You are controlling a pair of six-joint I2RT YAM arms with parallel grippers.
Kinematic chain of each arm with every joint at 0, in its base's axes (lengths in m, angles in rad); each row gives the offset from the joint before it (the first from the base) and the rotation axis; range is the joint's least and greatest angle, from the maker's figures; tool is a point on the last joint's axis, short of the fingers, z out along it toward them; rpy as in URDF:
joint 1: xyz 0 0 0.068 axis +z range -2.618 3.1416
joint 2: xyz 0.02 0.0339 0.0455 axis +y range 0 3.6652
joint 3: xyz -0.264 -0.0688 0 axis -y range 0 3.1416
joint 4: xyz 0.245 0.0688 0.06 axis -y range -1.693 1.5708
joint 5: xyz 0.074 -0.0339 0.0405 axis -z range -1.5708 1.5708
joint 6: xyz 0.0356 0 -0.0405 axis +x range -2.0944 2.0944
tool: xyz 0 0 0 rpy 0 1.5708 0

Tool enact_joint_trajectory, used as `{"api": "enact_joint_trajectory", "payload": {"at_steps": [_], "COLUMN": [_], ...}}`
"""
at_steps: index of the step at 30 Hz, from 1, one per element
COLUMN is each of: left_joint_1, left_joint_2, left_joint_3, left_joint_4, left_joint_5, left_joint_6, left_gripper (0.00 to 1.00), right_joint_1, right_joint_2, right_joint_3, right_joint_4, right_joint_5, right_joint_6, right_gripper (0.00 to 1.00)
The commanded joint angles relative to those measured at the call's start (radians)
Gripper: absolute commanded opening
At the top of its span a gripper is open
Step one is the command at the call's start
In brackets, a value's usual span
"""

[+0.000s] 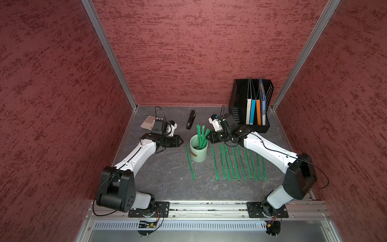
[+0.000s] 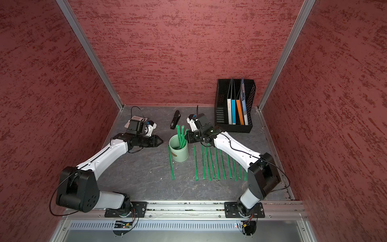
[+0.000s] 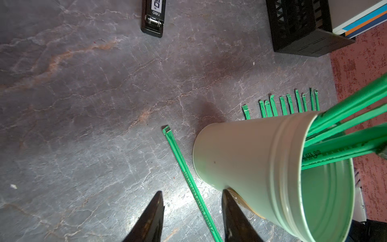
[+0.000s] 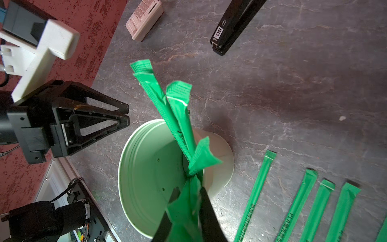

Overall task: Take the straws out of the storage container
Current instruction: Pick up the straw from the container.

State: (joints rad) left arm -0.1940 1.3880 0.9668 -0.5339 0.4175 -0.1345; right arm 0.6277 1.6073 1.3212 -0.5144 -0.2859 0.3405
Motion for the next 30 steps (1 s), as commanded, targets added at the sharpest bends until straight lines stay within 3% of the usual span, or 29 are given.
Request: {"api": "enact_joint_trajectory", "payload": {"at_steps": [1, 22, 30], "left_joint_1": [0.014, 0.016, 0.059], "left_joint_2": [-0.027, -0.112, -0.191], "left_joint_3": [-0.001, 0.019, 0.041], "left_joint_4": [-0.001, 0.01, 0.024], "left_joint_5": [-0.016, -0.02, -0.046], "left_joint_6": [-0.004, -0.03, -0.059], "left_gripper": [0.46, 0.49, 0.5], "right_joint_1": [0.006, 0.007, 0.007], "right_joint_2": [-0.009, -0.142, -0.175], "right_joint_3": [0.037, 0.172, 0.341], "right_joint_4": [0.013, -0.116, -0.216], "right_joint_5": [-0.016, -0.044, -0.188], "right_joint_6": [0.001, -0.041, -0.077], "right_gripper": [0.1, 0.07, 0.07]}}
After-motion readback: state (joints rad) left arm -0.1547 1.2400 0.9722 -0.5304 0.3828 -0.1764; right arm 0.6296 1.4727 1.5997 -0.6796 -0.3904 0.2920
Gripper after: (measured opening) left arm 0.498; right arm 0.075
